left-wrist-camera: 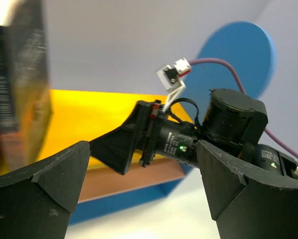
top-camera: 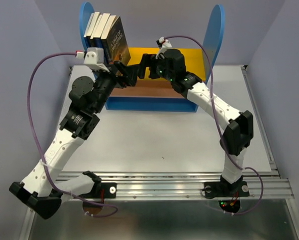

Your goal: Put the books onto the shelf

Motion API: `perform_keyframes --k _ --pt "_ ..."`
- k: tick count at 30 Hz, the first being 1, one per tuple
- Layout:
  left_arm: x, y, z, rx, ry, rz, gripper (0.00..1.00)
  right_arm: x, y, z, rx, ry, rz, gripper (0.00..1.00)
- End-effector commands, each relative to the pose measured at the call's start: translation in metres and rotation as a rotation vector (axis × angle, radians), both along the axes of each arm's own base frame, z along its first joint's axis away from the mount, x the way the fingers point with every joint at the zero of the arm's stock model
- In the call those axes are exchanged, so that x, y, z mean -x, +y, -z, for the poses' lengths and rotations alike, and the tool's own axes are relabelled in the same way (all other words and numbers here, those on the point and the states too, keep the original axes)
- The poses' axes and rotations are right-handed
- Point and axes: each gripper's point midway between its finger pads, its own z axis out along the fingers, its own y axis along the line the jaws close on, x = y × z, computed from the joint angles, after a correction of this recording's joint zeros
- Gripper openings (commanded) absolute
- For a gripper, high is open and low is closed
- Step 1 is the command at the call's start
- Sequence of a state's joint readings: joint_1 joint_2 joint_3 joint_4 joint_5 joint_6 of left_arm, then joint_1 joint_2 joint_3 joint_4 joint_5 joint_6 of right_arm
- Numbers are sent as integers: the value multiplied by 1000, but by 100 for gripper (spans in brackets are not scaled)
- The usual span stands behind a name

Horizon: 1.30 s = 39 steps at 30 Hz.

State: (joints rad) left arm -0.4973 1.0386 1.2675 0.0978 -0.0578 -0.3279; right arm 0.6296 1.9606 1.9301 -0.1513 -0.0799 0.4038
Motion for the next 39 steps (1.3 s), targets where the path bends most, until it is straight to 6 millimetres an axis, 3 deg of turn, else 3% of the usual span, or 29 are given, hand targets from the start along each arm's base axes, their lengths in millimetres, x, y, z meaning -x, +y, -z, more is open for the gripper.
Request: perform_keyframes --k 1,3,5,8,9,11,17,21,25,30,36,39 --pt "19 -28 -30 -25 -62 54 99 32 -37 11 98 46 42 100" --pt "15 -38 -29 -22 -48 69 99 53 -58 18 118 62 64 100" --pt "10 -43 -27 1 -25 67 99 61 -78 24 141 65 133 100" --pt "-11 -57 -14 -7 20 54 99 82 -104 35 168 88 179 100" --pt "-16 -56 -13 -7 28 33 99 91 -111 28 159 79 182 100" --pt "-28 -59 -7 -11 48 4 99 107 -117 41 179 98 154 100" --pt "-63 -69 13 -95 108 -72 99 162 -126 25 113 54 10 100" --pt "-91 -63 35 -127 200 -200 99 171 -141 13 97 18 47 100" --pt "-110 -43 46 -137 236 -367 99 170 -159 12 121 13 131 100" --pt "-128 -17 58 -146 266 -431 99 170 -169 14 135 14 177 100" --pt "-148 10 60 -179 238 -510 99 168 -174 10 141 3 202 100" --pt "-154 14 55 -167 200 -529 99 166 -173 9 138 1 205 100"
